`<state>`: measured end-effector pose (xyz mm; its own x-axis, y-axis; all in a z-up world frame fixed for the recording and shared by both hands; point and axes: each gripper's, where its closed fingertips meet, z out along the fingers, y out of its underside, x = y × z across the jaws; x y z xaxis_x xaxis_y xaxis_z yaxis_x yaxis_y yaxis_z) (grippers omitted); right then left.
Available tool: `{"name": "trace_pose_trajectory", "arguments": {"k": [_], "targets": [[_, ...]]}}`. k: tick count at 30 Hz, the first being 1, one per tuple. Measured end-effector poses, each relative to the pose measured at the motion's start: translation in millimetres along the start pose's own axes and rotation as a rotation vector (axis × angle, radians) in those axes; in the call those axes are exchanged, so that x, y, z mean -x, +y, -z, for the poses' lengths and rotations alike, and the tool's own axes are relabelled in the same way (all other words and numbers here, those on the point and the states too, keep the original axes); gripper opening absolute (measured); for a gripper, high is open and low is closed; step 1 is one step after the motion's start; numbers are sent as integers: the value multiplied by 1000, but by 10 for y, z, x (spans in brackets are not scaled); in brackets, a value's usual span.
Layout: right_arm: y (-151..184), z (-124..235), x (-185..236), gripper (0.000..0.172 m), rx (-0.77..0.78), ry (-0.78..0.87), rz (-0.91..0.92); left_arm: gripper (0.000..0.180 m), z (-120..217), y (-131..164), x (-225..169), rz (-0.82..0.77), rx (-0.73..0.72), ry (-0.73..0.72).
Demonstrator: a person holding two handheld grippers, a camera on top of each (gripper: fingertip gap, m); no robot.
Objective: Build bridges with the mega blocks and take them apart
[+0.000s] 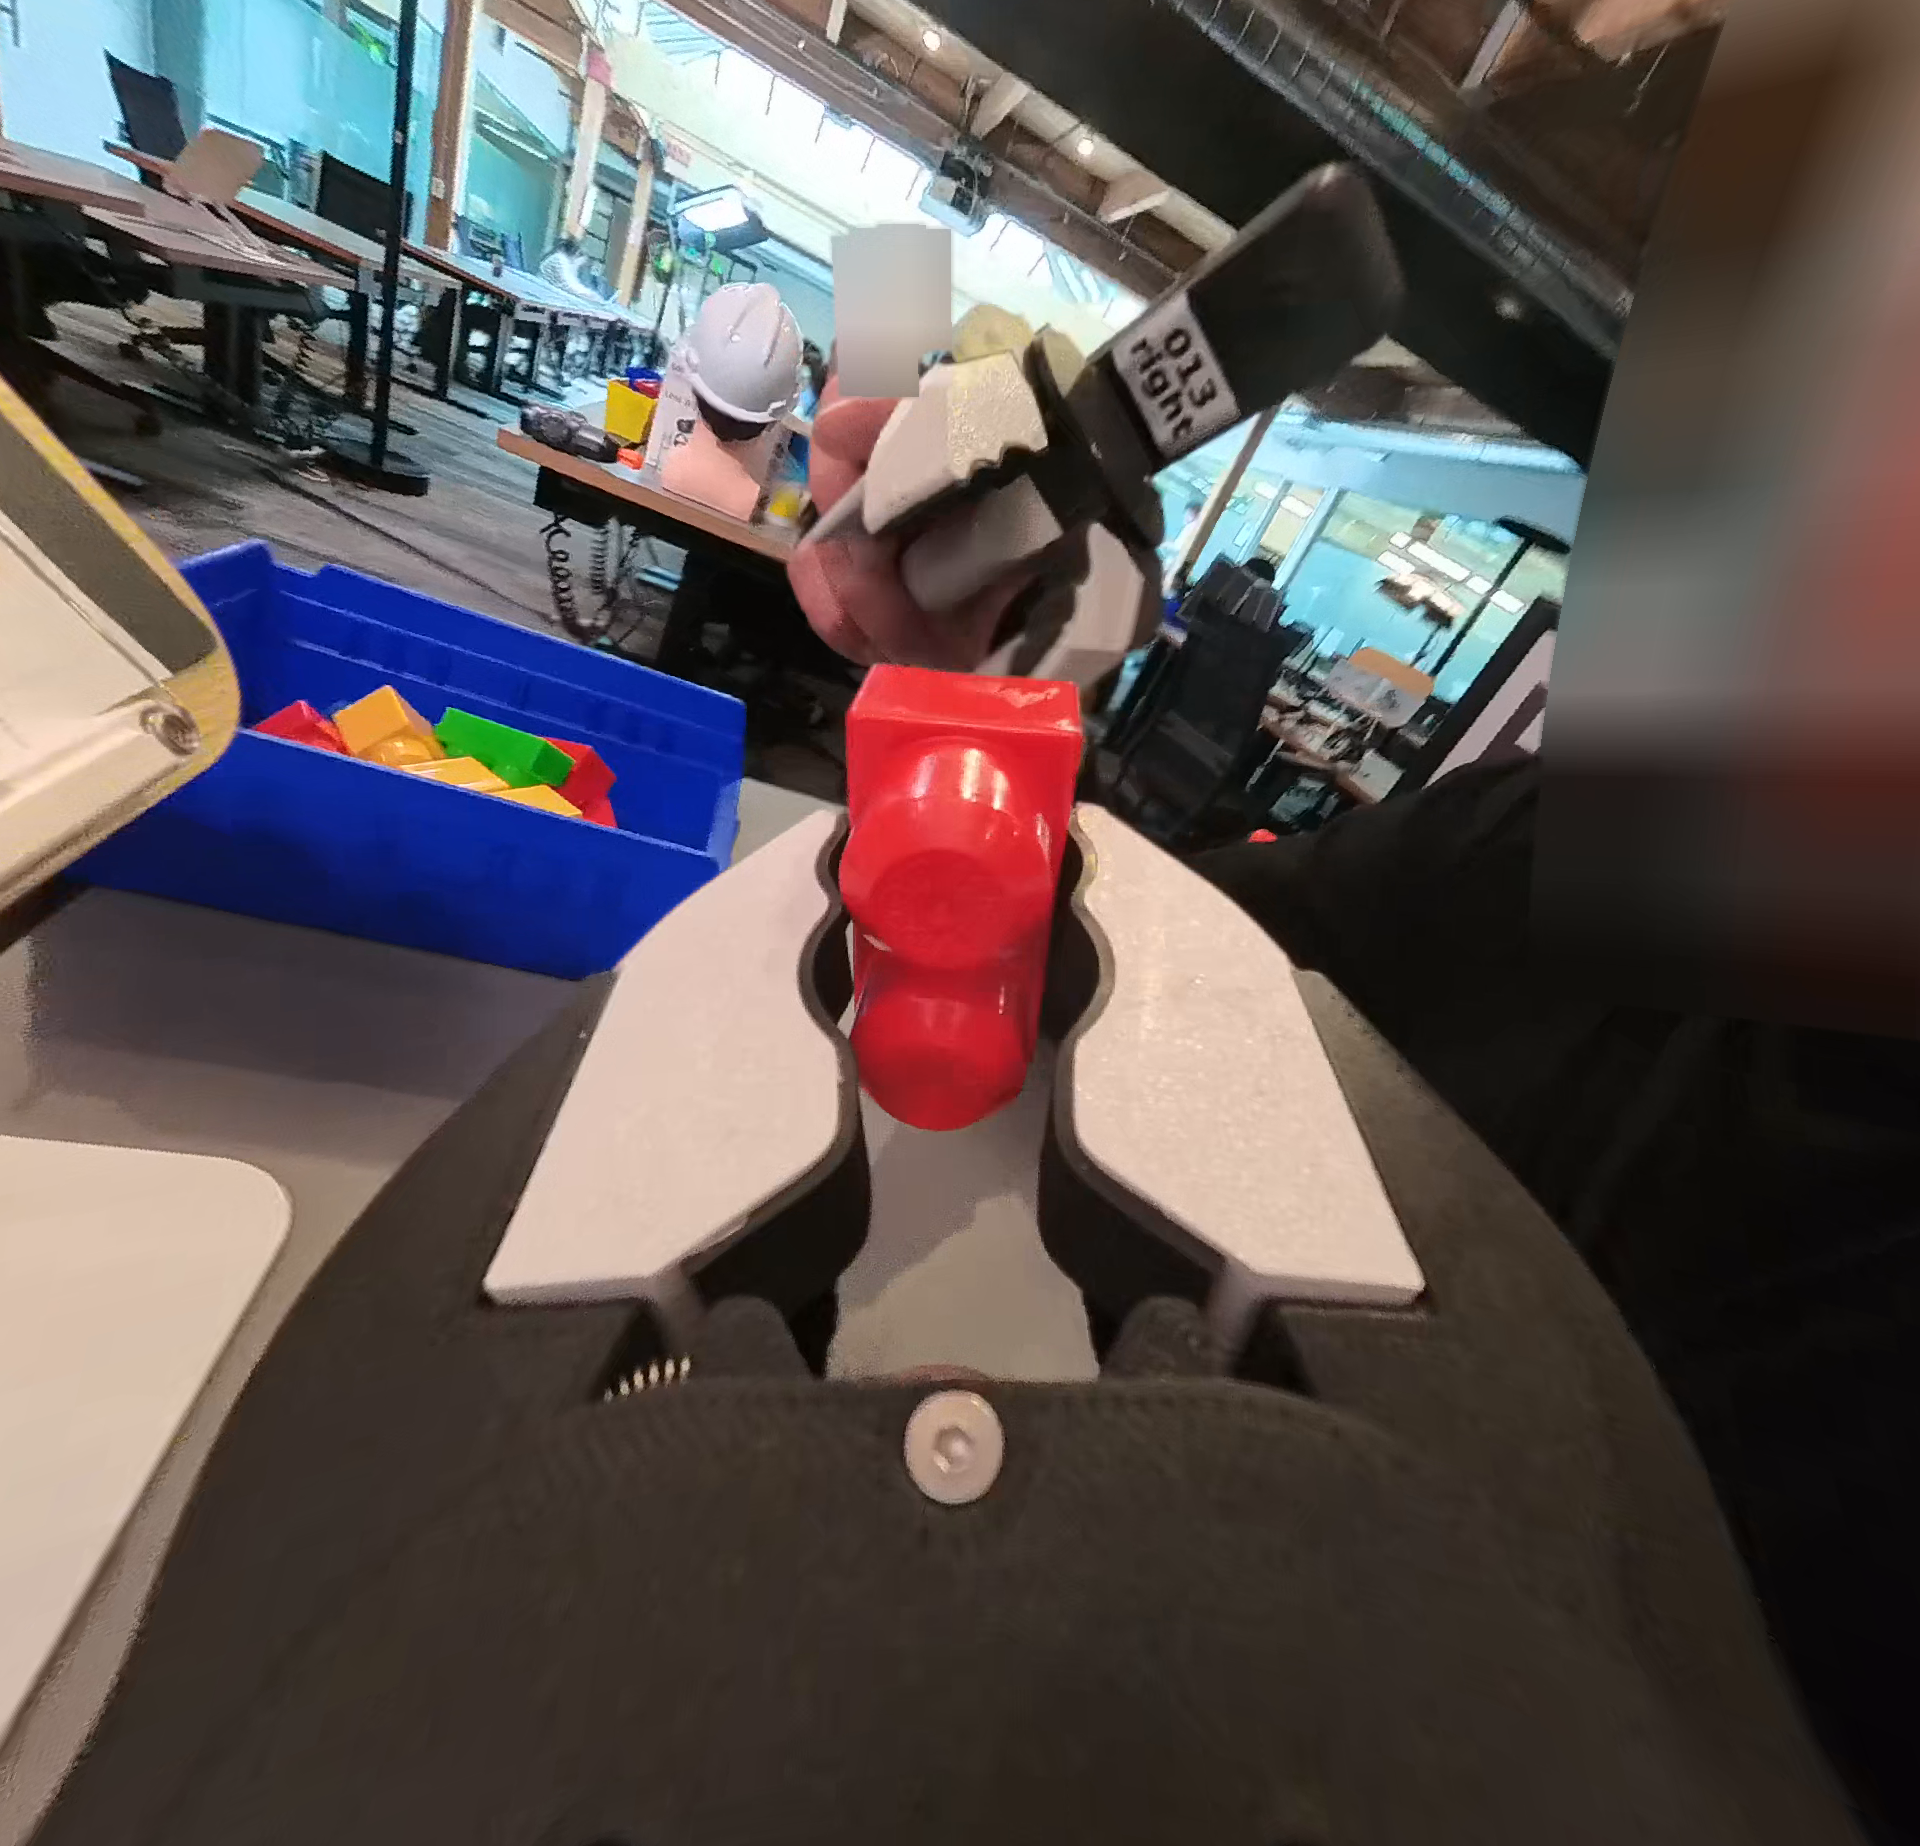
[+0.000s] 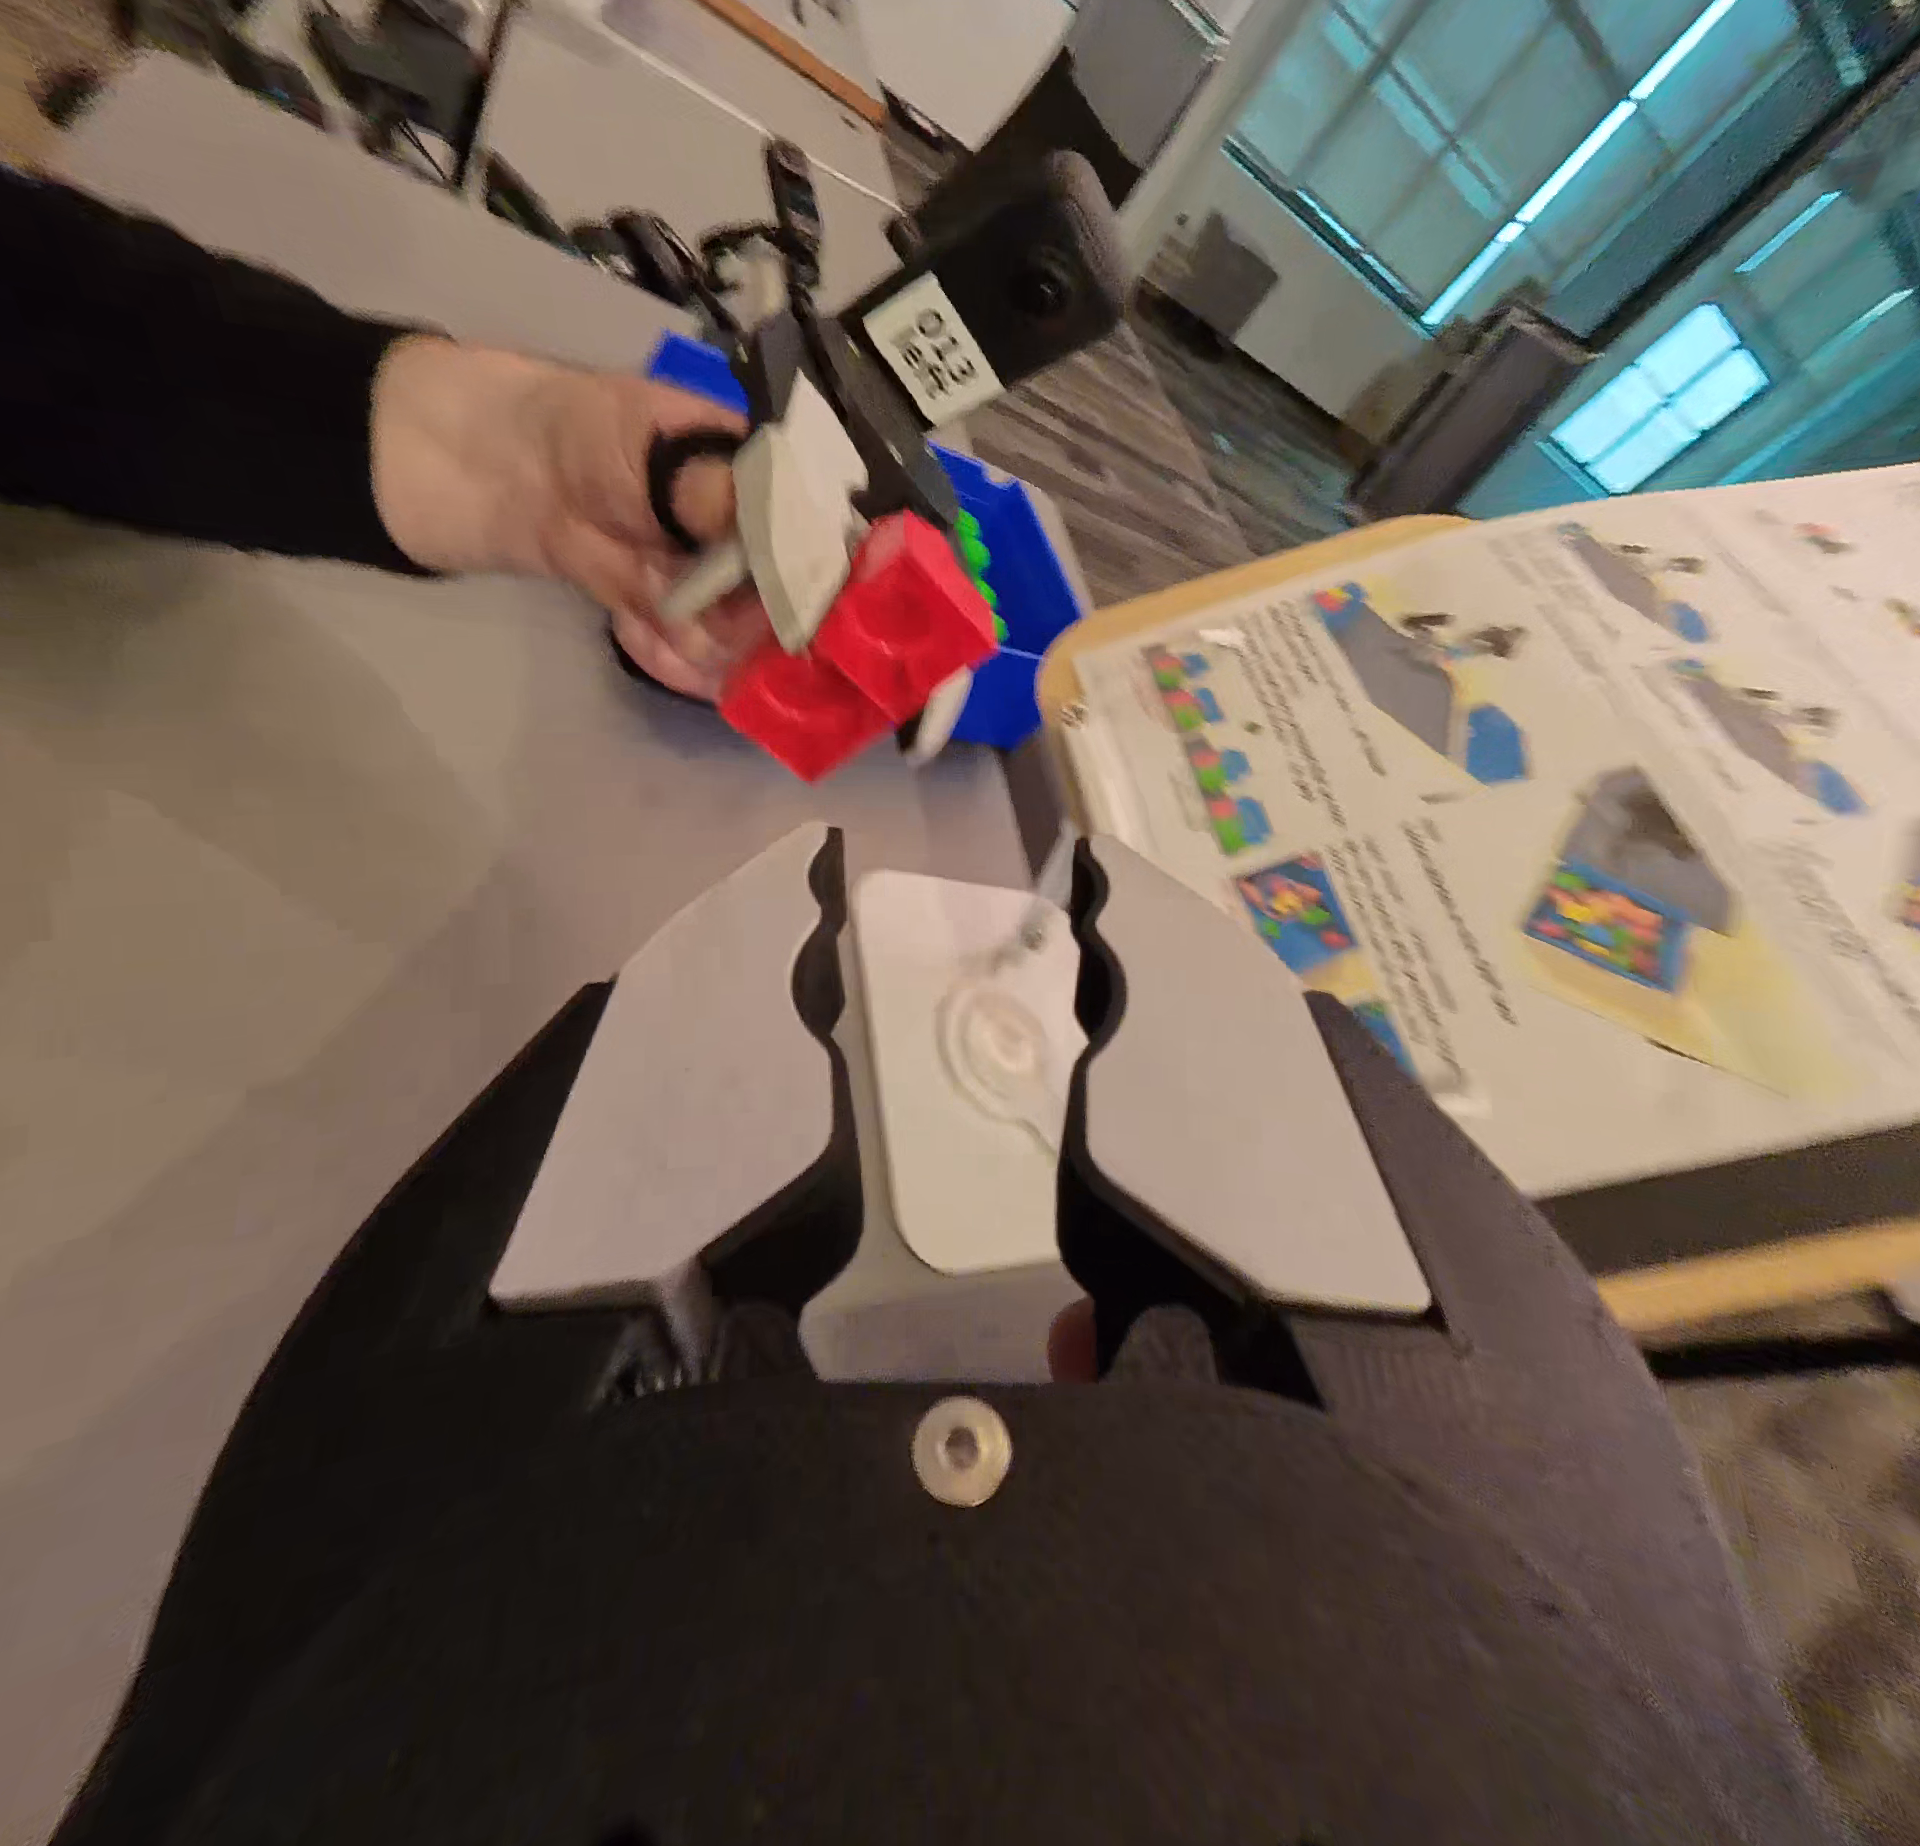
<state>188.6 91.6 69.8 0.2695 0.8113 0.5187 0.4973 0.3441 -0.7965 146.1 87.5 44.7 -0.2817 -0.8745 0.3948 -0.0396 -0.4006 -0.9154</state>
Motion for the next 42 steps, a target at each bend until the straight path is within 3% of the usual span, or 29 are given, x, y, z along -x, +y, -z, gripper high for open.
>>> {"name": "trace_pose_trajectory", "arguments": {"k": [9, 13, 23, 26, 28, 31, 35, 42], "targets": [[-235, -408, 260, 46, -263, -277, -456, 36, -145, 165, -22, -315, 199, -194], [-252, -505, 400, 41, -287, -366, -513, 36, -226, 268, -17, -374, 267, -228], [-309, -453, 337, 36, -318, -302, -484, 43, -240, 237, -39, -361, 232, -201], [-308, -282, 135, 37, -333, -210, -457, 58, -171, 206, 0, -381, 249, -241], [-227, -63, -131, 37, -327, -108, -447, 58, -89, 125, -16, -399, 236, -259], [127, 361, -619, 37, -226, 91, -447, 42, 81, -19, -24, -429, 202, -297], [935, 967, -1210, 36, 31, 409, -469, 0, 261, -150, -73, -454, 161, -297], [2312, 1428, -1451, 36, 320, 539, -740, 0, 446, -251, -25, -471, 152, -371]]}}
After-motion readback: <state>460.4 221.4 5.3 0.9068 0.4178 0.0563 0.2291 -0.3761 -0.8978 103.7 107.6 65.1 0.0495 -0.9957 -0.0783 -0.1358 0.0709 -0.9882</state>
